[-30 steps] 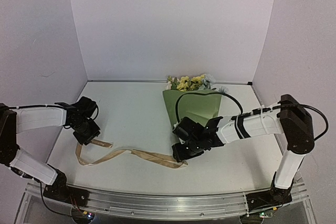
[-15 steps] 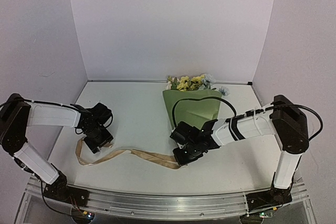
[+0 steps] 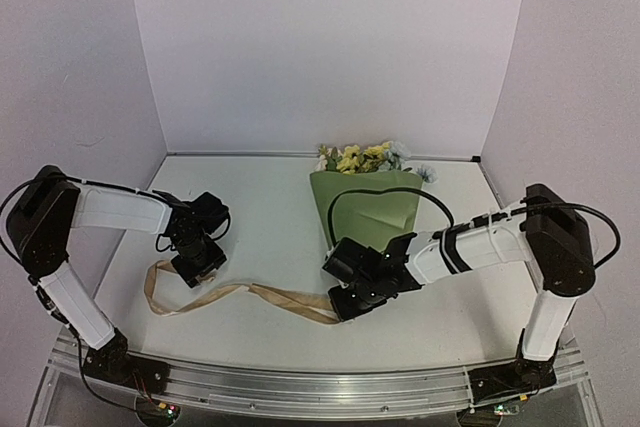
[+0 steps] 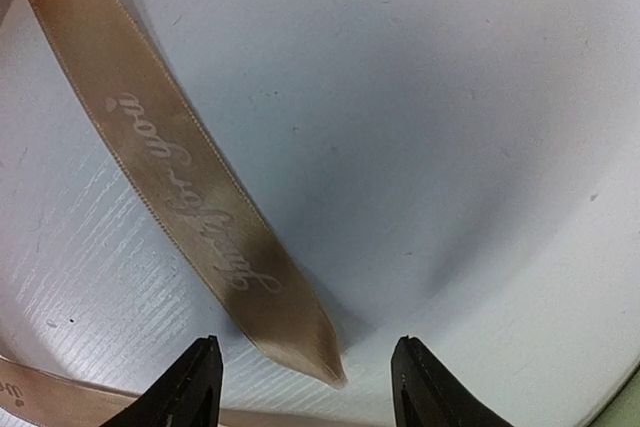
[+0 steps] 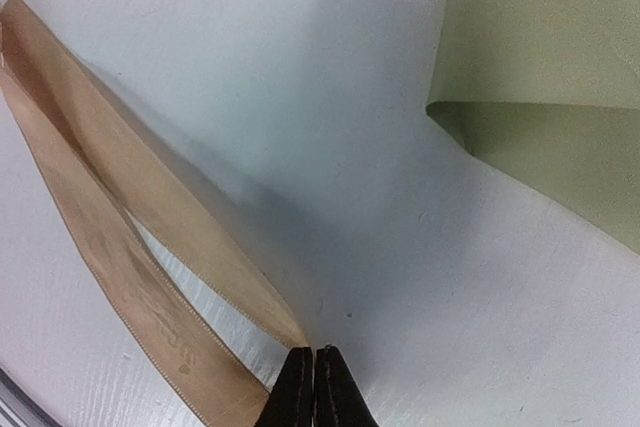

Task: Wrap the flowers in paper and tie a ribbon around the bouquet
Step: Pick up the ribbon at the center of the board.

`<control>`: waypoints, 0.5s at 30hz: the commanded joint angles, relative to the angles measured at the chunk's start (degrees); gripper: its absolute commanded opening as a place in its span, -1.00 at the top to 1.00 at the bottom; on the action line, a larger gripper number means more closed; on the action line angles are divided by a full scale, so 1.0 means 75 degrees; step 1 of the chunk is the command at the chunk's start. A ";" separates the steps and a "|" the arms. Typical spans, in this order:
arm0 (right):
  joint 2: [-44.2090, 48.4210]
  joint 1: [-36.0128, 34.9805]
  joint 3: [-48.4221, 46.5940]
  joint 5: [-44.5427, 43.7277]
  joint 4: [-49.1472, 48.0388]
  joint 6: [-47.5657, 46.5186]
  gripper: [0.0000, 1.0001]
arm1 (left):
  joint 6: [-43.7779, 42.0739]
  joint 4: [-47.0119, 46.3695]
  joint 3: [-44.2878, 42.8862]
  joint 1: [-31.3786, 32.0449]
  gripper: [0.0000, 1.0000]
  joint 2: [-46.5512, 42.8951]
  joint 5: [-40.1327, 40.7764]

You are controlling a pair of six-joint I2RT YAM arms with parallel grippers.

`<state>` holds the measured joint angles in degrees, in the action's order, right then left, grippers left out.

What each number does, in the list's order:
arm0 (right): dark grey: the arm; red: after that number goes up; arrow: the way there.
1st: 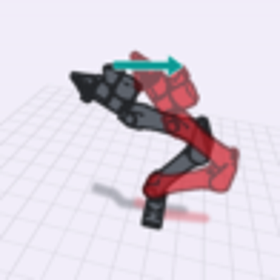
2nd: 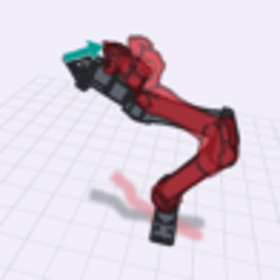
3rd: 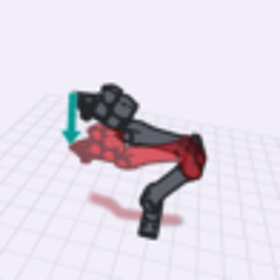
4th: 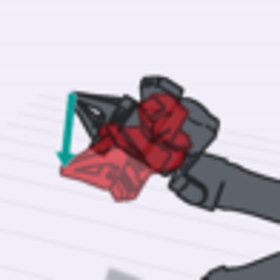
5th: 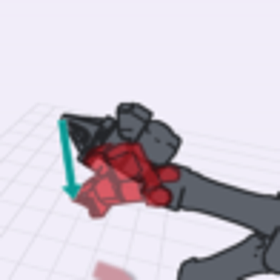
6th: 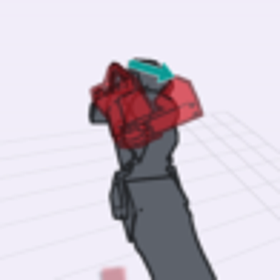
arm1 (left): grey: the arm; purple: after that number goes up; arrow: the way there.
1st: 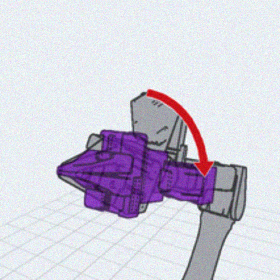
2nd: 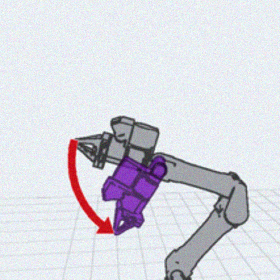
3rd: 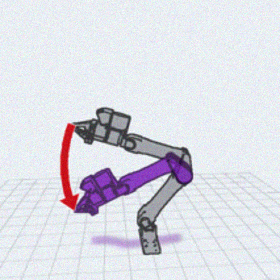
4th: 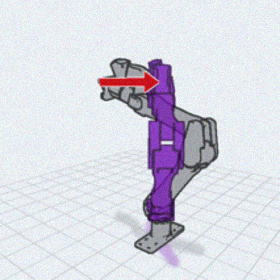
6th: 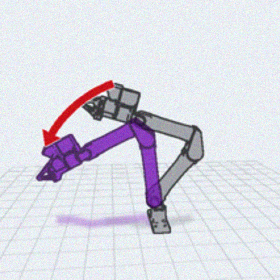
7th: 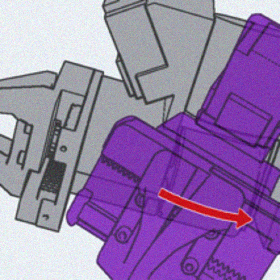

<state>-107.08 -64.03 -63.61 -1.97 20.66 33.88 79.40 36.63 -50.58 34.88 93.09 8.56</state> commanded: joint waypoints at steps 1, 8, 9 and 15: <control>0.0547 -0.0041 0.0129 -0.0325 -0.0111 0.0239 0.92 | 0.0168 0.0383 -0.0300 0.0071 -0.15 0.0285 0.0219; 0.1002 -0.0041 0.0398 -0.0855 -0.0182 0.0641 0.99 | 0.0109 0.0258 -0.0277 0.0096 0.55 0.0583 0.0078; 0.1140 -0.0041 0.0481 -0.0970 -0.0177 0.0756 1.00 | 0.0092 0.0245 -0.0282 0.0096 0.70 0.0584 0.0078; 0.2244 -0.0041 0.1159 -0.2058 -0.0040 0.1477 1.00 | -0.0544 0.0686 -0.0851 -0.0136 1.00 0.0104 0.0713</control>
<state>-97.29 -64.07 -57.79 -8.86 19.85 39.95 78.87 39.13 -52.38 35.21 96.16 9.74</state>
